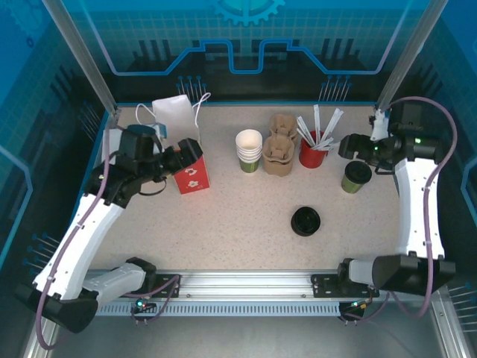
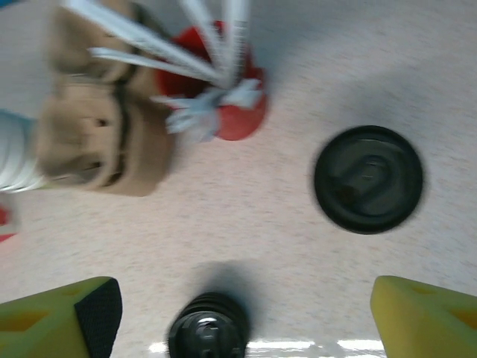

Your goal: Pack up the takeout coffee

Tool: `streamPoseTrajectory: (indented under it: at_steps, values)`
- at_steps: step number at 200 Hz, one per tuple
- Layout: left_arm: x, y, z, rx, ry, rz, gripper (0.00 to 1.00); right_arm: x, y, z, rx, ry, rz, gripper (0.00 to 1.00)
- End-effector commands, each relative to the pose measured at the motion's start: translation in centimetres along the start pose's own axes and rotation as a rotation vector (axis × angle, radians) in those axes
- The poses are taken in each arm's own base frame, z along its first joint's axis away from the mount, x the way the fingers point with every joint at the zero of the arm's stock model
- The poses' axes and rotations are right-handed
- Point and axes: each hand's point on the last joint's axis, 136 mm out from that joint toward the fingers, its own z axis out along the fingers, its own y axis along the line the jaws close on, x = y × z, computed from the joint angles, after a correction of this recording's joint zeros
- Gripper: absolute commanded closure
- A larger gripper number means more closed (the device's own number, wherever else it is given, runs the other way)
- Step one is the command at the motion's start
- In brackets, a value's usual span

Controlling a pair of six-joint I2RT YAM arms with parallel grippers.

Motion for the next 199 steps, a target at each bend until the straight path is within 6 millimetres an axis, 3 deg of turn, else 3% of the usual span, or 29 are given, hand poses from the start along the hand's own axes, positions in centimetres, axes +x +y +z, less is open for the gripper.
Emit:
streamPoseTrajectory:
  at_steps: [1, 39, 69, 112, 142, 174, 199]
  values:
    - [-1.4, 0.7, -3.0, -0.042, -0.036, -0.006, 0.03, 0.7, 4.5, -0.3, -0.154, -0.014, -0.047, 0.13]
    - [-4.0, 4.1, -4.6, -0.158, -0.108, -0.110, 0.04, 1.5, 8.5, -0.6, -0.245, -0.052, -0.101, 0.15]
    - [-5.7, 6.8, -3.0, -0.183, -0.118, -0.194, 0.06, 2.4, 10.4, 0.6, -0.287, -0.030, -0.109, 0.16]
    - [-7.9, 8.3, 1.1, -0.203, -0.071, -0.196, 0.10, 3.2, 10.7, 2.0, -0.238, 0.025, -0.139, 0.18]
    - [-8.8, 10.5, 3.2, -0.294, -0.068, -0.179, 0.15, 3.4, 10.8, 2.2, -0.230, 0.034, -0.145, 0.18]
    - [-9.5, 11.0, 4.6, -0.310, -0.051, -0.151, 0.28, 3.4, 10.6, 2.0, -0.218, 0.031, -0.150, 0.18]
    - [-9.6, 11.2, 5.1, -0.317, -0.039, -0.132, 0.44, 3.5, 10.6, 2.1, -0.215, 0.035, -0.144, 0.18]
